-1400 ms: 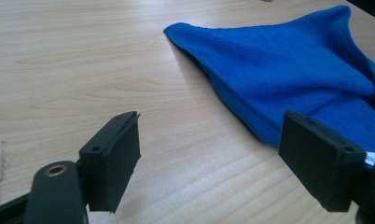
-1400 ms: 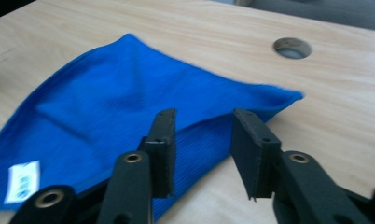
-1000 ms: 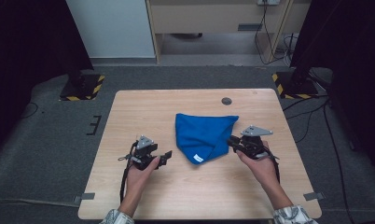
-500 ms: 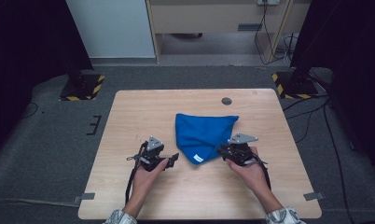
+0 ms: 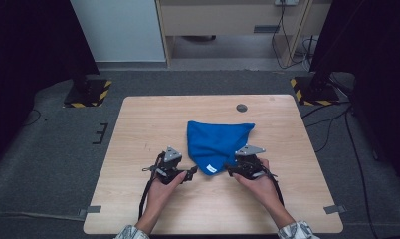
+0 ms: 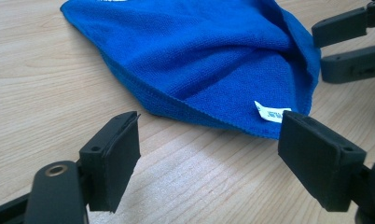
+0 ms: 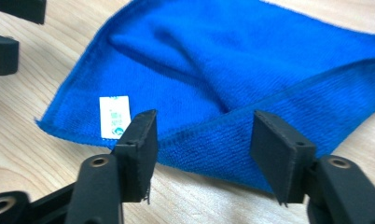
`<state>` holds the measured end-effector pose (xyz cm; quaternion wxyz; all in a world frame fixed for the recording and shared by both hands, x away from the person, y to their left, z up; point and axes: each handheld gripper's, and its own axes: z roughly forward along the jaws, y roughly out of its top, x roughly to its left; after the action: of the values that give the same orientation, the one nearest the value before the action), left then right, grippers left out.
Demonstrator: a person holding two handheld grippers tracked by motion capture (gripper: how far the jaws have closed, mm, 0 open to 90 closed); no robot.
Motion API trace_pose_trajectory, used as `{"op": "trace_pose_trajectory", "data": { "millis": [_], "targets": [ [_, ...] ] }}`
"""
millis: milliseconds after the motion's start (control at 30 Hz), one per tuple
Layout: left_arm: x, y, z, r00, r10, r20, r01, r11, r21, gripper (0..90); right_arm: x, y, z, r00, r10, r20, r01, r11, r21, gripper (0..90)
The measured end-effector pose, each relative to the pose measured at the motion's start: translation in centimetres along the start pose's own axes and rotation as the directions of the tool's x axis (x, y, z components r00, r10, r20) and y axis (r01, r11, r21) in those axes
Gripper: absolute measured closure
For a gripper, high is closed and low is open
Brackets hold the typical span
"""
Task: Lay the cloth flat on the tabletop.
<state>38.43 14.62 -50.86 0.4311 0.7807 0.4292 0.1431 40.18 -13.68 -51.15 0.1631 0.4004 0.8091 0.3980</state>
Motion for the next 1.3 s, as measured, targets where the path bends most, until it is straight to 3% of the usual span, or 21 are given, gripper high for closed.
{"op": "trace_pose_trajectory", "data": {
  "millis": [167, 300, 433, 600, 867, 1300],
  "targets": [
    [-0.1, -0.1, 0.2, 1.0, -0.003, 0.007, 0.003, 1.0, 0.009, 19.1, 0.2, -0.2, 0.7, 1.0, -0.006, 0.002, 0.006, 1.0, 0.025, 38.0],
    [-0.3, -0.1, 0.3, 0.9999, -0.001, 0.016, 0.001, 1.0, 0.005, 19.0, 0.1, -0.4, 1.5, 0.9999, -0.013, 0.007, 0.013, 0.999, 0.053, 42.0],
    [-0.3, -0.1, 0.3, 0.9998, 0.005, 0.021, -0.005, 1.0, 0.007, 18.8, 0.2, -0.7, 2.1, 0.9996, -0.028, 0.005, 0.028, 0.996, 0.081, 50.0],
    [-0.2, 0.0, 0.3, 0.9998, -0.001, 0.019, 0.001, 1.0, 0.0, 18.6, 0.3, -0.8, 2.0, 0.9984, -0.057, 0.0, 0.057, 0.996, 0.07, 64.6],
    [-0.2, 0.1, 0.4, 0.9996, -0.001, 0.029, 0.0, 1.0, 0.002, 17.9, 0.2, -0.9, 2.0, 0.9988, -0.046, -0.016, 0.047, 0.997, 0.056, 77.7],
    [-1.0, 0.5, 0.7, 0.9974, 0.007, 0.071, -0.005, 0.9998, -0.018, 15.3, 0.2, -0.9, 2.1, 0.999, -0.034, -0.031, 0.036, 0.998, 0.055, 79.0]
  ]
}}
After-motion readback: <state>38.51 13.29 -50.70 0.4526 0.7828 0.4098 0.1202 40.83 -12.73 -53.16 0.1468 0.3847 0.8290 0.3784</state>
